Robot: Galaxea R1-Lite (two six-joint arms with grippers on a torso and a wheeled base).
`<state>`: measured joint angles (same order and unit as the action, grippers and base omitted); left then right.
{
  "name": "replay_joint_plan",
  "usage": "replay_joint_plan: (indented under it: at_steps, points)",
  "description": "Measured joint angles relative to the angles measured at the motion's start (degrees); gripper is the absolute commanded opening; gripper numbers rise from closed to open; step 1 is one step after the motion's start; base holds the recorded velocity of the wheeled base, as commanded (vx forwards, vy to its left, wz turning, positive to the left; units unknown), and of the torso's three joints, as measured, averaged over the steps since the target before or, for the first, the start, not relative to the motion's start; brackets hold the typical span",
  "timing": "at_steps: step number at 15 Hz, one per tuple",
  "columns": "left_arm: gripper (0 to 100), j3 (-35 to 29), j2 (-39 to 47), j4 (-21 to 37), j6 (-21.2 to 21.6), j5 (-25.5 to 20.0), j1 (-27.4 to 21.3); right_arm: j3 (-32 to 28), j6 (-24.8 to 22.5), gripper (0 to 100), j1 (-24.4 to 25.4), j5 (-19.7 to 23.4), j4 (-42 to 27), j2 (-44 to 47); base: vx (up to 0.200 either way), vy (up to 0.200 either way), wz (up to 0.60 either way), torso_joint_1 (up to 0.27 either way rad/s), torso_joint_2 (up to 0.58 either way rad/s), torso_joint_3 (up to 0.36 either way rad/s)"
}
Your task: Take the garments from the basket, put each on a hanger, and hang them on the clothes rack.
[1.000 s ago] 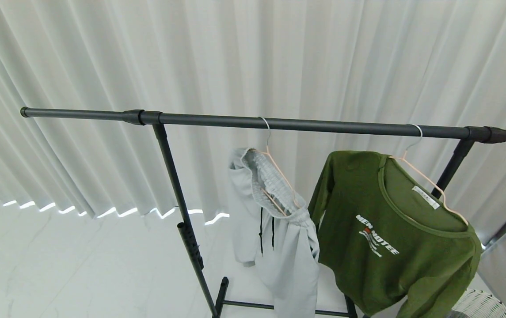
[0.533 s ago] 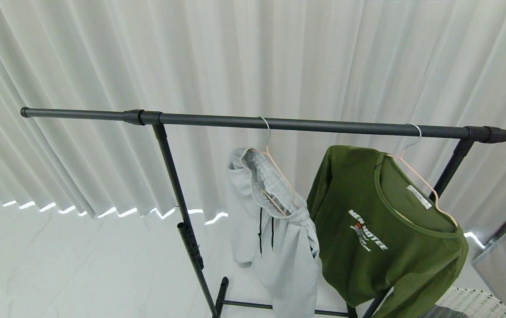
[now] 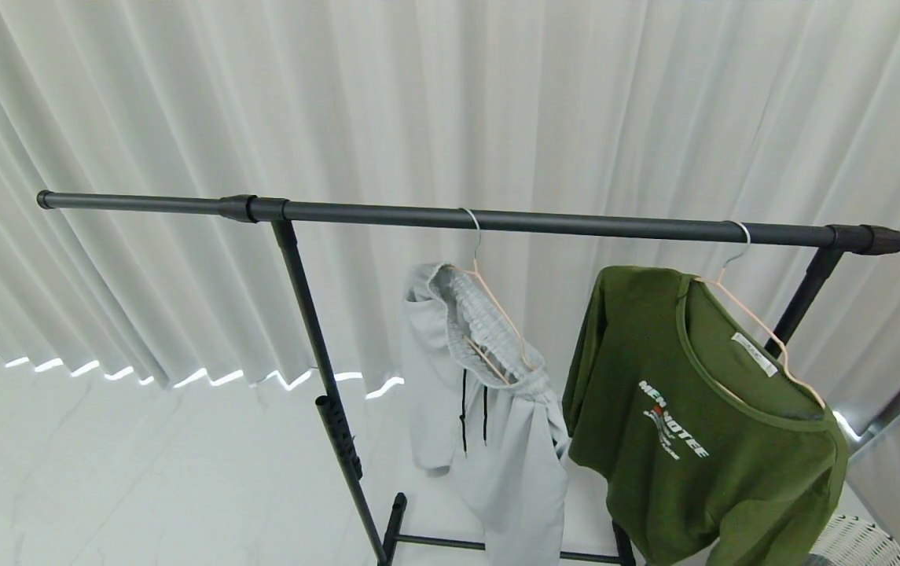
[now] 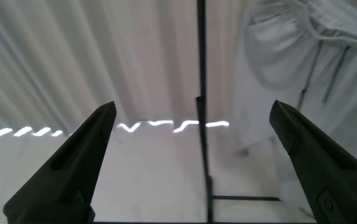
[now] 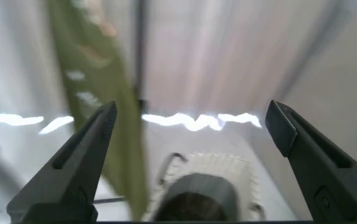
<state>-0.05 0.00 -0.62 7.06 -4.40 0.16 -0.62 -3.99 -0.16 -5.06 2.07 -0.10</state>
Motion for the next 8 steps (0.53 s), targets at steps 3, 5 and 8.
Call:
replay_joint_plan:
  at_steps: [3, 5, 8]
  points:
    - [100, 0.0, 0.0, 1.5, -2.7, -0.4, 0.0, 0.4, 2.4, 100, 0.0, 5.2, -2.9, 0.0, 0.000, 0.000, 0.00, 0.000, 0.00, 0.000]
    - [100, 0.0, 0.0, 1.5, -3.0, -0.4, 0.0, 0.4, 3.5, 100, 0.0, 5.3, -3.1, 0.0, 0.000, 0.000, 0.00, 0.000, 0.00, 0.000]
    - [100, 0.0, 0.0, 1.5, -3.0, -0.4, 0.0, 0.5, 3.6, 100, 0.0, 5.3, -3.1, 0.0, 0.000, 0.000, 0.00, 0.000, 0.00, 0.000]
